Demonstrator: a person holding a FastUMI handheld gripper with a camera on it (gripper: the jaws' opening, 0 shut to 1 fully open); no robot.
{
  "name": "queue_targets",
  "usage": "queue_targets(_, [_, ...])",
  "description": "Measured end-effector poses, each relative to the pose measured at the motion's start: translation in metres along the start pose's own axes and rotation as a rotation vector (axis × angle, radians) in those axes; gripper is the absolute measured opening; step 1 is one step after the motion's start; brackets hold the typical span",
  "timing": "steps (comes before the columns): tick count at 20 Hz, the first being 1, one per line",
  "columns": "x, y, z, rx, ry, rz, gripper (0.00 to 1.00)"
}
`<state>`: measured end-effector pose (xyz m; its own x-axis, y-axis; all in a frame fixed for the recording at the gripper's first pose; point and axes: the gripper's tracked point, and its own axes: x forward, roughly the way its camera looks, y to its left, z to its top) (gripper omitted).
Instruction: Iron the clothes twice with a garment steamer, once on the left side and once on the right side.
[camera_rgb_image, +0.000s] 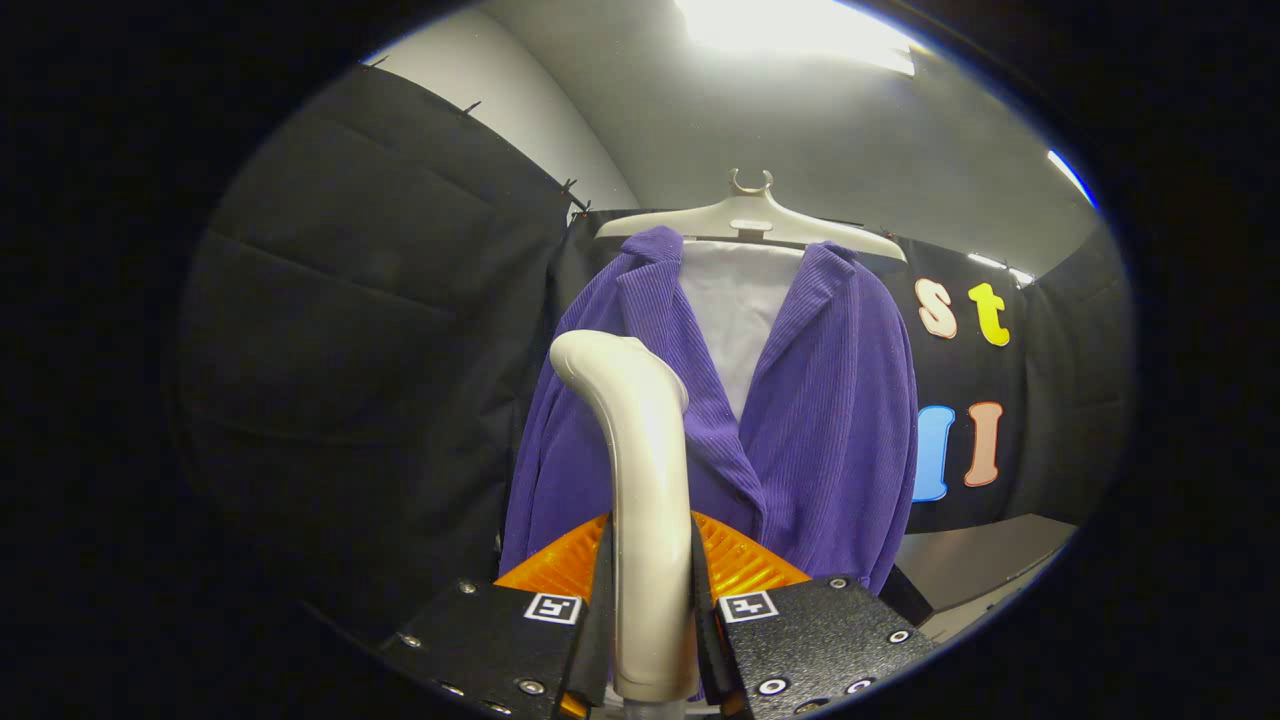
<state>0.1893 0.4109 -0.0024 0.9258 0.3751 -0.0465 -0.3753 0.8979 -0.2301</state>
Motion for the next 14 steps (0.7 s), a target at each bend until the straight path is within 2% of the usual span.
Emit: queue_targets(14, [-0.034, 0.002, -0.123, 0.016, 0.182, 0.016, 0.36])
